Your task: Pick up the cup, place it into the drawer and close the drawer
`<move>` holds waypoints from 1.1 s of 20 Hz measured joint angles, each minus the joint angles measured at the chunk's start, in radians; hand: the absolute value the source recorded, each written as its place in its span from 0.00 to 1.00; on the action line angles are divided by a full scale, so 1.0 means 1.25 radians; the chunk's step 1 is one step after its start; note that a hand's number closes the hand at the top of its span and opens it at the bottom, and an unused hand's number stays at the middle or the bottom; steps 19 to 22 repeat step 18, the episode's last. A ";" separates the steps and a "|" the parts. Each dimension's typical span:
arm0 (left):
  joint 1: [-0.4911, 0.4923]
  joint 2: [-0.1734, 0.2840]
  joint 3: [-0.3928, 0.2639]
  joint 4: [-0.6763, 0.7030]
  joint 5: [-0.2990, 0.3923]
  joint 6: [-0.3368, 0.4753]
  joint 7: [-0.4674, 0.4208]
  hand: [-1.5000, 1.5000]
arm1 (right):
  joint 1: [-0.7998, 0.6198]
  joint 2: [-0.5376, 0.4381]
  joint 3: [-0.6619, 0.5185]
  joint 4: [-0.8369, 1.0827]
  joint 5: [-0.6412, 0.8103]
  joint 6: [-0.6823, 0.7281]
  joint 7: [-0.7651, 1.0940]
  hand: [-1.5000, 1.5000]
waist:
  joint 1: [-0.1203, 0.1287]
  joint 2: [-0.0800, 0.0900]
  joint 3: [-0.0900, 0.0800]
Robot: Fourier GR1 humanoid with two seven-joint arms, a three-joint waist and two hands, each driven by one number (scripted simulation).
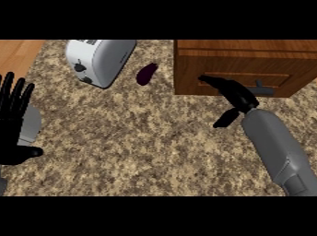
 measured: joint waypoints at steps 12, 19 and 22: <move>-0.020 -0.013 0.003 0.019 -0.016 -0.028 0.006 0.00 | -0.151 -0.064 -0.056 0.214 -0.012 0.070 -0.128 0.00 | 0.030 0.005 0.000; -0.027 -0.021 0.000 0.025 -0.031 -0.026 0.001 0.00 | -0.162 -0.074 -0.069 0.263 -0.021 0.102 -0.169 0.00 | 0.038 0.010 0.004; -0.027 -0.021 0.000 0.025 -0.031 -0.026 0.001 0.00 | -0.162 -0.074 -0.069 0.263 -0.021 0.102 -0.169 0.00 | 0.038 0.010 0.004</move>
